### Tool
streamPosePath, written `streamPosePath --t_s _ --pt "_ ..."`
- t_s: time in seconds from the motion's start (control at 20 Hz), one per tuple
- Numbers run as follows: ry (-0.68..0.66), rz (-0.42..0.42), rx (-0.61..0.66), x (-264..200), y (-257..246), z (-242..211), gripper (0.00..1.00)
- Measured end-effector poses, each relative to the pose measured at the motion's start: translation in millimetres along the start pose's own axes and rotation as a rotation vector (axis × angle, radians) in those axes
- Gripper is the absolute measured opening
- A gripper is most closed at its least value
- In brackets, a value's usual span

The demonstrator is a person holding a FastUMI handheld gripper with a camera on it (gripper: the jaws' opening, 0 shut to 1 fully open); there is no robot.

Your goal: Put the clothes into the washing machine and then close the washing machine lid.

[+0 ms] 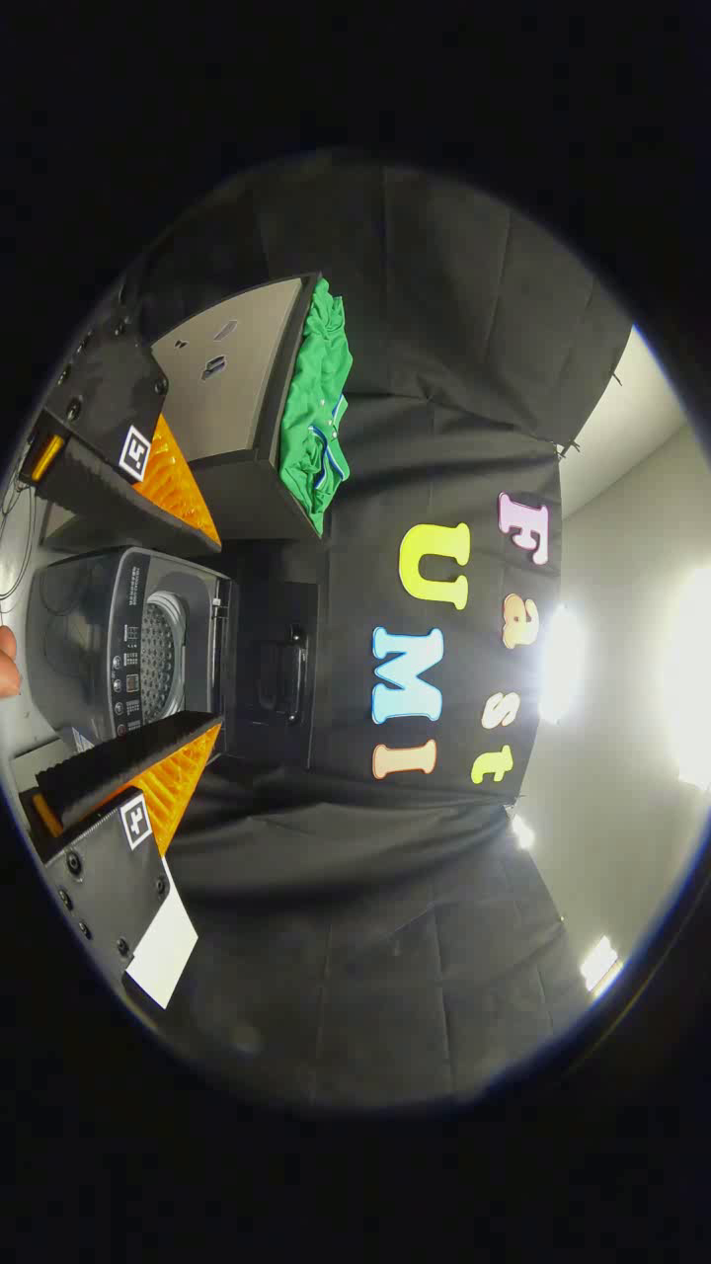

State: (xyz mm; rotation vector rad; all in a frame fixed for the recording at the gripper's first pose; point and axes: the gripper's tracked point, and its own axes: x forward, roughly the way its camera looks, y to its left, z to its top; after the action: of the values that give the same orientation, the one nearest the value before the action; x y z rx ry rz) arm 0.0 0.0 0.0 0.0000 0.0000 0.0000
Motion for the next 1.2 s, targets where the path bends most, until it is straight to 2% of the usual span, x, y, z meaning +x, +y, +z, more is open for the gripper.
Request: streamPosePath --t_s 0.25,0.5,1.2 --pt "0.017 -0.003 0.018 2 -2 -2 0.99" --pt "-0.003 0.014 -0.023 3 0 2 0.99" --pt "0.046 0.019 -0.054 16 3 -15 0.99"
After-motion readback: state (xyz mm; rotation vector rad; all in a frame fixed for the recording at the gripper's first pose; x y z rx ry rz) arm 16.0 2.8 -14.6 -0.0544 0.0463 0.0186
